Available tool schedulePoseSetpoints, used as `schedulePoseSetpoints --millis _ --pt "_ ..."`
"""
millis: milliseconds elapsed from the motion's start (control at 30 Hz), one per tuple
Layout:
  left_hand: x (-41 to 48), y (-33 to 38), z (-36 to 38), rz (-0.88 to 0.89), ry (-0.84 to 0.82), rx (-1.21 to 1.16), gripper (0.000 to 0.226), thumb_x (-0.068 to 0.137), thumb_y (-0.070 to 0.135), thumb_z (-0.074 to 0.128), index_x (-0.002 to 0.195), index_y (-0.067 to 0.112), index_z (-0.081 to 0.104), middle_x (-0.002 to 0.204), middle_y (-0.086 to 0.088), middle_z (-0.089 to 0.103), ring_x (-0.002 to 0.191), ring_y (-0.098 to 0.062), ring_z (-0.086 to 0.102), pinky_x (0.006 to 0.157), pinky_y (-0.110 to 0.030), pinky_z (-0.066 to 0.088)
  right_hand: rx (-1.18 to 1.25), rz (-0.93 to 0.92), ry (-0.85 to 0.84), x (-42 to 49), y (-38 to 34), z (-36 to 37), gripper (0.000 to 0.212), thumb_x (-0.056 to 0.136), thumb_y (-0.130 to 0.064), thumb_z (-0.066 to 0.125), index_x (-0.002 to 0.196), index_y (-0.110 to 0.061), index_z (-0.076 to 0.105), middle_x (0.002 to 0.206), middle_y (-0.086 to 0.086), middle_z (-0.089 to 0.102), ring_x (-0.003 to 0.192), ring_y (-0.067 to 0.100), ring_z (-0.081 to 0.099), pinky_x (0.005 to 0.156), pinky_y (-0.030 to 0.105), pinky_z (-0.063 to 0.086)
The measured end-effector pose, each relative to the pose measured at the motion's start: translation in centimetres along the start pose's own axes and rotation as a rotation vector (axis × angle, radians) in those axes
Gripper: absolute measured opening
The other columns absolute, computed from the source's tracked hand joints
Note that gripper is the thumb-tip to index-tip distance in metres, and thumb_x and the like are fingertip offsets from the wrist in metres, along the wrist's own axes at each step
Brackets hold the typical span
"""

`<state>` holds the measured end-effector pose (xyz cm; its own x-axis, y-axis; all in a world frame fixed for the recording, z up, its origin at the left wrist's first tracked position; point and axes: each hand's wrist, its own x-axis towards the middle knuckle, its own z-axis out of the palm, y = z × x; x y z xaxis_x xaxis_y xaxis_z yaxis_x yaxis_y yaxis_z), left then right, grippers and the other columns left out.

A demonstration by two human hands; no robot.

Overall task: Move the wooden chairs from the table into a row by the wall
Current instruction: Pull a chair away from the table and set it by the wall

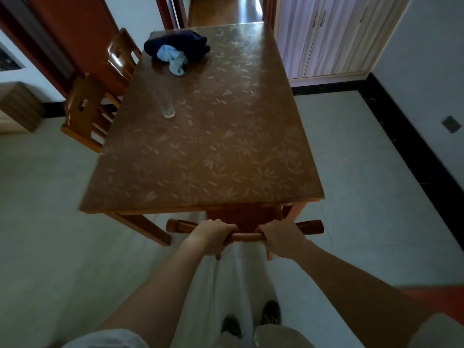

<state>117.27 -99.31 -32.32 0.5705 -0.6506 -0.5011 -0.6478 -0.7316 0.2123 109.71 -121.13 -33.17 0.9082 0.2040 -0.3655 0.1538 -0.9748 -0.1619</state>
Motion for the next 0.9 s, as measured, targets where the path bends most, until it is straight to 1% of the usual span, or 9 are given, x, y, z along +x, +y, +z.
schedulePoseSetpoints --millis 100,200,267,367,467,567,700,800,900 --pt "0.1 0.6 -0.3 0.02 0.012 0.071 0.015 0.099 0.02 0.054 0.11 0.029 0.061 0.095 0.002 0.073 0.083 -0.025 0.072 0.066 -0.039 0.054 -0.063 -0.044 -0.029 -0.1 0.4 0.0 0.013 0.094 -0.026 0.062 0.106 -0.029 0.059 0.09 -0.003 0.072 0.078 0.023 0.07 0.072 0.04 0.057" --pt "-0.4 0.8 -1.1 0.031 0.064 0.116 0.018 0.095 0.017 0.058 0.111 0.026 0.062 0.098 -0.002 0.073 0.085 -0.03 0.072 0.065 -0.037 0.045 -0.003 -0.041 0.054 -0.4 0.1 -0.8 0.009 0.096 -0.032 0.055 0.105 -0.03 0.058 0.092 -0.002 0.072 0.081 0.024 0.07 0.072 0.039 0.054" --pt "-1.3 0.8 -2.0 0.06 0.096 0.132 0.019 0.094 0.023 0.063 0.112 0.027 0.063 0.097 0.0 0.072 0.084 -0.027 0.071 0.065 -0.036 0.043 -0.003 -0.05 0.109 -1.1 -0.2 -1.7 0.016 0.094 -0.037 0.056 0.107 -0.031 0.061 0.094 -0.003 0.072 0.083 0.024 0.07 0.069 0.036 0.049" --pt "-3.6 0.9 -2.8 0.108 0.125 0.137 0.017 0.095 0.026 0.063 0.112 0.029 0.065 0.095 0.002 0.071 0.08 -0.024 0.07 0.063 -0.035 0.047 0.01 -0.079 0.158 -2.8 -1.2 -2.9 0.018 0.091 -0.041 0.061 0.107 -0.032 0.063 0.092 -0.007 0.07 0.083 0.021 0.067 0.067 0.033 0.039" --pt "-6.0 1.0 -3.1 0.148 0.143 0.122 0.015 0.096 0.029 0.063 0.111 0.031 0.065 0.089 0.006 0.066 0.077 -0.021 0.065 0.063 -0.035 0.05 0.011 -0.102 0.148 -4.6 -2.6 -3.6 0.016 0.09 -0.043 0.066 0.102 -0.033 0.062 0.077 -0.017 0.052 0.077 0.016 0.059 0.066 0.033 0.041" --pt "-9.0 1.9 -2.4 0.187 0.164 0.128 0.012 0.097 0.033 0.064 0.109 0.032 0.066 0.08 0.013 0.057 0.071 -0.014 0.06 0.055 -0.028 0.043 0.043 -0.101 0.153 -7.3 -4.4 -3.4 0.016 0.089 -0.045 0.069 0.1 -0.035 0.063 0.068 -0.023 0.041 0.071 0.006 0.048 0.066 0.031 0.04" --pt "-14.0 4.4 0.0 0.213 0.151 0.103 0.009 0.098 0.029 0.065 0.107 0.029 0.067 0.08 0.013 0.058 0.074 -0.013 0.063 0.066 -0.033 0.056 0.066 -0.105 0.122 -12.3 -7.3 -1.9 0.017 0.087 -0.046 0.067 0.099 -0.035 0.064 0.074 -0.019 0.051 0.071 0.006 0.053 0.064 0.028 0.044" --pt "-18.0 7.2 3.0 0.217 0.162 0.081 0.011 0.099 0.027 0.066 0.11 0.027 0.068 0.077 0.017 0.055 0.069 -0.008 0.059 0.063 -0.027 0.051 0.058 -0.118 0.115 -16.9 -9.2 0.1 0.014 0.087 -0.046 0.066 0.095 -0.036 0.06 0.07 -0.021 0.047 0.066 0.002 0.048 0.056 0.02 0.032" --pt "-22.0 10.5 6.6 0.213 0.171 0.091 0.012 0.099 0.029 0.066 0.111 0.027 0.068 0.075 0.018 0.053 0.066 -0.002 0.056 0.055 -0.021 0.043 0.047 -0.113 0.105 -22.2 -10.9 2.9 0.013 0.087 -0.047 0.066 0.092 -0.037 0.059 0.068 -0.022 0.044 0.062 -0.002 0.043 0.055 0.023 0.031"
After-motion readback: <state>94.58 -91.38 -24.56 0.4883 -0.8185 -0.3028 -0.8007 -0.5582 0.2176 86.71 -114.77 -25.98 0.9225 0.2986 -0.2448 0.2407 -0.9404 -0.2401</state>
